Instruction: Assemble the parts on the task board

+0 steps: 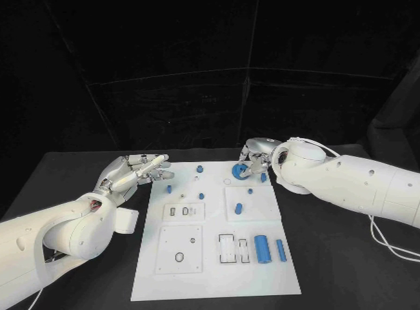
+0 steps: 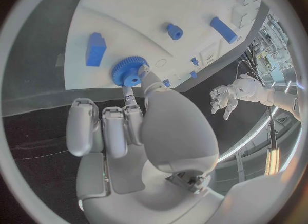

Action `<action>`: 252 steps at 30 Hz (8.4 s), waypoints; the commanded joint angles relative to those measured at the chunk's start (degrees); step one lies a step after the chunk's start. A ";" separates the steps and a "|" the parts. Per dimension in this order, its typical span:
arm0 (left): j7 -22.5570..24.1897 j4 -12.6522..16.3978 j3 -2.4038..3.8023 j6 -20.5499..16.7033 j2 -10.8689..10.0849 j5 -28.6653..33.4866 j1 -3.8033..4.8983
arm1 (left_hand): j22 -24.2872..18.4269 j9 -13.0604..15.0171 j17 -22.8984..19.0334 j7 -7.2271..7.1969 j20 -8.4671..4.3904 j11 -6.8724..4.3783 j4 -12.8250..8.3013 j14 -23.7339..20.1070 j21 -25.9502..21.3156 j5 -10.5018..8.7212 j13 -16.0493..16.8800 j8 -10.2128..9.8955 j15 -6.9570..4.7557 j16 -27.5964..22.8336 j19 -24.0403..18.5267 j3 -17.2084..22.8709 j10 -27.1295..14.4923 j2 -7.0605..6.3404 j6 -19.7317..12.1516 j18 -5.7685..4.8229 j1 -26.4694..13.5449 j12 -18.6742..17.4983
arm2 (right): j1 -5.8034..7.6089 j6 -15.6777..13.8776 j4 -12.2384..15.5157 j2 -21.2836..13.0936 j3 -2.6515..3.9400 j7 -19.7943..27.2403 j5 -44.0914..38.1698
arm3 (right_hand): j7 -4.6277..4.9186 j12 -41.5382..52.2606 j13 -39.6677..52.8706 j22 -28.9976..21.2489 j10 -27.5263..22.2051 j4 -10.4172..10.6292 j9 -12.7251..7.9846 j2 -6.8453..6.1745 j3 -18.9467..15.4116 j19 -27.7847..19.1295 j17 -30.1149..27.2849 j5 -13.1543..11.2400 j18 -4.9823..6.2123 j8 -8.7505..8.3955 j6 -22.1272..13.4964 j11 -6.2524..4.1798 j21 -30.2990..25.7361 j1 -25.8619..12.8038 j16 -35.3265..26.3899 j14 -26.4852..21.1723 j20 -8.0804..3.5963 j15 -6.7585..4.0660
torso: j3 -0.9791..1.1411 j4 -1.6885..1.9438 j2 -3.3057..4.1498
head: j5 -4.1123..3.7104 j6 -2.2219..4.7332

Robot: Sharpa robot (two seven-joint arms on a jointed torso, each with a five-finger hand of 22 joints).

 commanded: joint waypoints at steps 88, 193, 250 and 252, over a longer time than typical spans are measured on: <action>-0.28 -0.09 0.04 1.62 -0.14 -0.26 0.11 | -0.08 -0.05 0.17 0.16 0.31 -0.20 -0.59 -0.10 -0.51 -0.32 -0.07 -0.38 0.31 -0.63 0.24 0.05 -0.34 0.55 -0.06 0.86 -0.12 -0.40 | -1.96 -17.08 4.96 1.85 -0.43 13.36 7.40 | 1.38 -3.70 3.94 1.73 -1.41 8.62 -0.25 -1.07 -8.18 0.92 4.19 3.20 -1.12 -4.80 -4.87 1.92 0.82 -4.90 0.68 3.86 1.56 1.53 | 0.09 -0.86 -0.32 | 0.56 0.21; -0.51 -2.00 -0.11 2.52 0.46 -0.26 0.06 | -0.08 -0.04 0.33 0.24 0.36 -0.14 -0.67 -0.04 -0.78 -0.33 -0.07 -0.51 0.35 -0.96 0.30 -0.40 -0.38 0.58 -0.12 0.87 -0.56 -0.53 | -6.04 -12.42 3.34 -8.75 -0.35 19.65 19.19 | -1.30 -3.16 4.70 2.58 -0.83 -1.91 -0.08 5.73 0.97 1.34 7.23 -5.36 -1.28 -2.32 4.59 -0.52 1.06 0.15 1.33 4.43 -0.35 -0.54 | -0.08 -1.62 -0.87 | -0.17 -1.06; -0.33 -2.77 -0.09 2.42 0.50 -0.26 0.88 | -0.08 -0.04 0.35 0.24 0.36 -0.14 -0.71 -0.03 -0.83 -0.34 -0.07 -0.53 0.36 -1.01 0.30 -0.42 -0.39 0.66 -0.13 0.87 -0.56 -0.55 | -8.58 -3.89 8.39 8.77 -0.65 3.91 -0.26 | -1.34 -4.03 4.25 1.86 -1.04 -3.01 -0.19 2.80 2.89 0.99 6.51 -1.78 -1.14 -2.87 4.97 -0.60 0.66 -2.71 0.92 4.28 -0.51 -0.64 | -0.65 -0.56 -1.16 | 3.86 -4.33; -0.33 -2.78 -0.09 2.42 0.50 -0.26 0.87 | -0.08 -0.04 0.35 0.24 0.36 -0.14 -0.71 -0.03 -0.83 -0.34 -0.07 -0.53 0.36 -1.01 0.30 -0.42 -0.39 0.66 -0.13 0.87 -0.56 -0.55 | -8.58 -3.48 8.50 8.72 -0.65 3.86 -0.27 | -1.33 -4.04 4.24 1.84 -1.05 -3.01 -0.19 2.69 2.91 0.98 6.49 -1.76 -1.14 -2.88 4.99 -0.59 0.65 -2.87 0.91 4.27 -0.51 -0.64 | -0.67 -0.55 -1.15 | 3.90 -4.33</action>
